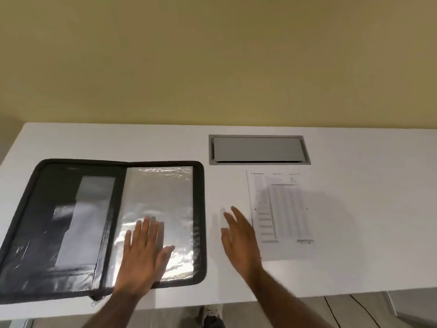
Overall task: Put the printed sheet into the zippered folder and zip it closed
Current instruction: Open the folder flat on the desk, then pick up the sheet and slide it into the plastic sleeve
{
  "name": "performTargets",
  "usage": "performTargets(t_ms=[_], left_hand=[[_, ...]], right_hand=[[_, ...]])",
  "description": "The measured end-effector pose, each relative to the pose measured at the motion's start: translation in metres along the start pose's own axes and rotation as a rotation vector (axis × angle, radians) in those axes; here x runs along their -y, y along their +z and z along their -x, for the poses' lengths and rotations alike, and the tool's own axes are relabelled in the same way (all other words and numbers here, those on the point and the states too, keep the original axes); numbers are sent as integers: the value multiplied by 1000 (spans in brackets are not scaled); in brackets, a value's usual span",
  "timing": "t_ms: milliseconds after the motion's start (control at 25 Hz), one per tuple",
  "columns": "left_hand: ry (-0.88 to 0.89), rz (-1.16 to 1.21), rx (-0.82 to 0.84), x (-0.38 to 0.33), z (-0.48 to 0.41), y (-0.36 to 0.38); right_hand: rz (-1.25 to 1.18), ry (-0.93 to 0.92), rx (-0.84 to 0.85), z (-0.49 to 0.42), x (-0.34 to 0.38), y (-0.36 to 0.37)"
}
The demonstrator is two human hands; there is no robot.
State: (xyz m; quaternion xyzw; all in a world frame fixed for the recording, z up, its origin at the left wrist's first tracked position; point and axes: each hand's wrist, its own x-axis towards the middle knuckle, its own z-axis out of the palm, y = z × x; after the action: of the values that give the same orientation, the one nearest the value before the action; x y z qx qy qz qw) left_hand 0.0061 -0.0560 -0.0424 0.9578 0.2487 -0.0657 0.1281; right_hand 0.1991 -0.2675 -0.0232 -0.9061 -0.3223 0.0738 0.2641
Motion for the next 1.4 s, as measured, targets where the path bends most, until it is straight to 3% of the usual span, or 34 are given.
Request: performTargets(t_ms=[80,200,360,560,720,880,1040,1080,1240,1320,1400], left_hand=[[166,8,75,-58,-39,-5],[361,51,183,-141,-94,1],[477,-74,315,-204,-126,20],[447,-146,373,-214,-131,29],[422,-176,400,-219,-131,25],[409,-183,402,-222,-130,23],[405,-154,381,-223,-130,23],[401,-145,376,-223,-129,24],[406,-118,371,-219,-130,28],[401,11,371,-217,-131,27],[224,425,360,-221,-132,17]], right_hand=[[66,109,-33,-38,-61,-40],[99,322,149,-93,-139,-92],[116,345,296,-141,-200,-124],[228,297,334,-157,-228,-123],[165,325,266,-163,-233,-123],[-122,433,273,-169,-221,-136],[-833,712,132,-133,-218,-158],[-914,781,90,-120,-220,-160],[-751,819,213,-76,-212,-152],[-689,803,227,-63,-201,-151],[-760,784,163,-55,-195,-157]])
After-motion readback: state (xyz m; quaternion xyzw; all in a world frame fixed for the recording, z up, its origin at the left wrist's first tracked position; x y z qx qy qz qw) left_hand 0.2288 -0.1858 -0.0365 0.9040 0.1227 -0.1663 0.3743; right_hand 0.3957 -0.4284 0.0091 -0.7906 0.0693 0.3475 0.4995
